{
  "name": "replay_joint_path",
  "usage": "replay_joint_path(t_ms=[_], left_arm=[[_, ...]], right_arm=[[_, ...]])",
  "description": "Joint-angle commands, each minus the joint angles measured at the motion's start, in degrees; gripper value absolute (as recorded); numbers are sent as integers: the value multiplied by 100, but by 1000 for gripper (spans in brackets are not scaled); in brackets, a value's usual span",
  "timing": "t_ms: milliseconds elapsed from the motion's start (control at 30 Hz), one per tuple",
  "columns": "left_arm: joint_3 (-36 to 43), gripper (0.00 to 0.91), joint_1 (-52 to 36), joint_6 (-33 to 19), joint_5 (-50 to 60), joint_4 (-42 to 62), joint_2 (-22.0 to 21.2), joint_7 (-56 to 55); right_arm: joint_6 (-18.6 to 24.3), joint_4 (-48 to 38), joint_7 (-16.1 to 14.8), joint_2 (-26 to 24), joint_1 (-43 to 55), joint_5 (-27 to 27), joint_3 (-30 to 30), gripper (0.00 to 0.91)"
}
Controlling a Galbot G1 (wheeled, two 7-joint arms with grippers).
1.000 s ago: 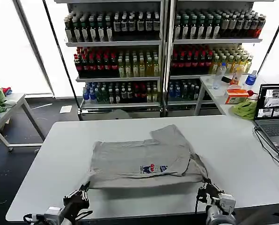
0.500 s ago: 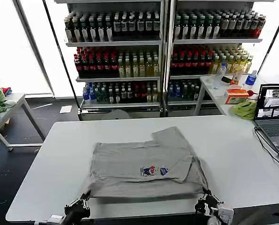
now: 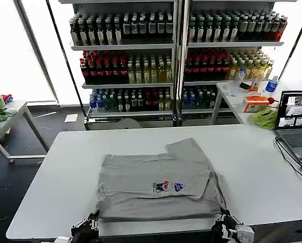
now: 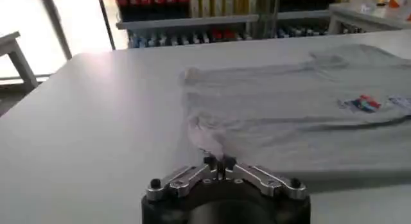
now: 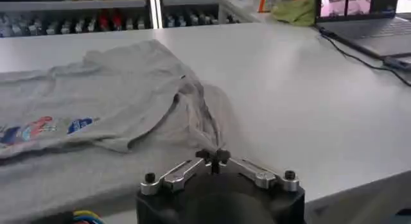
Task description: Fold and organize the clothes.
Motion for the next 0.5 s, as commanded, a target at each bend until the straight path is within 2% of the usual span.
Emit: replay_joint_path(t_ms=[33,333,500], left_arm=[[41,907,-3,33,8,-112,-49,-25],[89,907,-119,87,-1,-550,-64,-25],[61,907,-250,16,-6,-614,-29,2]], right_arm=[[-3,128,-22,1,-84,-38,32,907],[-11,845,-37,15,-78,108,302,907],[-9,813,-79,51,137,259,507,907]])
